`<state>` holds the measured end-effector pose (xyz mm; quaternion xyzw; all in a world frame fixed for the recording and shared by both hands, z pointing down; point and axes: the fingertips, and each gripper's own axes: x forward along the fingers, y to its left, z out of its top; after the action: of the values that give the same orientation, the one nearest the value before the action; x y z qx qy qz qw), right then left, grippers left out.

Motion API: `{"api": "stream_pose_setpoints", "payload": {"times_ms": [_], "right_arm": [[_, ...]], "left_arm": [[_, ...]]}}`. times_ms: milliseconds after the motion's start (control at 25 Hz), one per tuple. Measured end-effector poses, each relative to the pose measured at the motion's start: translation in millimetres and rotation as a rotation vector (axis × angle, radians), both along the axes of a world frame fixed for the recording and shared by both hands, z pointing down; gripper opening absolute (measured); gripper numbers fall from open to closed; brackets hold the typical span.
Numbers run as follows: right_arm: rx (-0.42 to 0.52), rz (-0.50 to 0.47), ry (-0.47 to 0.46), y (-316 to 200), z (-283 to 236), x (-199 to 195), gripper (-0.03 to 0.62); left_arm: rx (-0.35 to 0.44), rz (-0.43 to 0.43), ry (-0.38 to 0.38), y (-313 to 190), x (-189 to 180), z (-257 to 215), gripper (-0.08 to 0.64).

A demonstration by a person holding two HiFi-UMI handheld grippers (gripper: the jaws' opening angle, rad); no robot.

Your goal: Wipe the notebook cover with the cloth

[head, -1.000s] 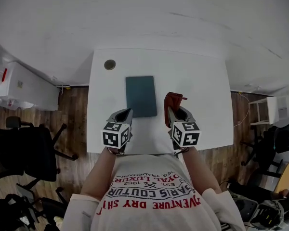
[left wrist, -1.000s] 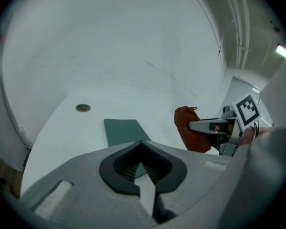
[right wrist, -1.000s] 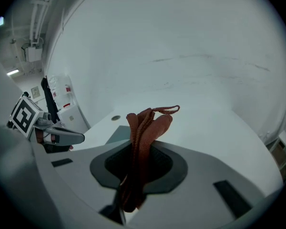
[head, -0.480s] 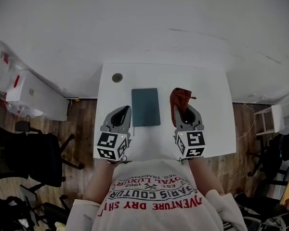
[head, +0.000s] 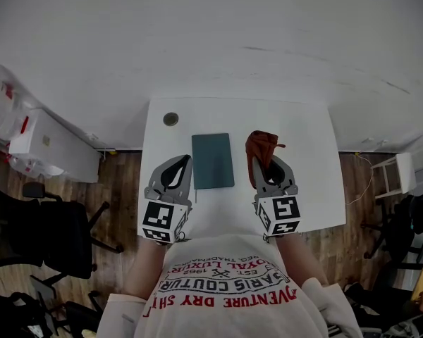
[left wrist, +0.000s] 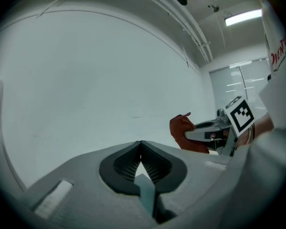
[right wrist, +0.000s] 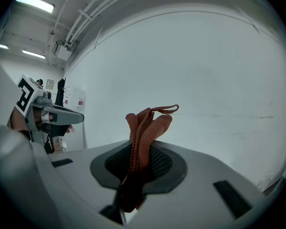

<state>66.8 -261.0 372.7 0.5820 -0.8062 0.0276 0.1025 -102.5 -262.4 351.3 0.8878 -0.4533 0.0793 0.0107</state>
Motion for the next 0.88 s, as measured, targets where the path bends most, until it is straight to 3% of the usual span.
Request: {"api": "stream_pose_setpoints", "payload": {"times_ms": [880], "right_arm": [[-0.010, 0.010, 0.034, -4, 8, 14, 0.072]], "left_arm": [[-0.026, 0.002, 0.016, -4, 16, 4, 0.009]]}}
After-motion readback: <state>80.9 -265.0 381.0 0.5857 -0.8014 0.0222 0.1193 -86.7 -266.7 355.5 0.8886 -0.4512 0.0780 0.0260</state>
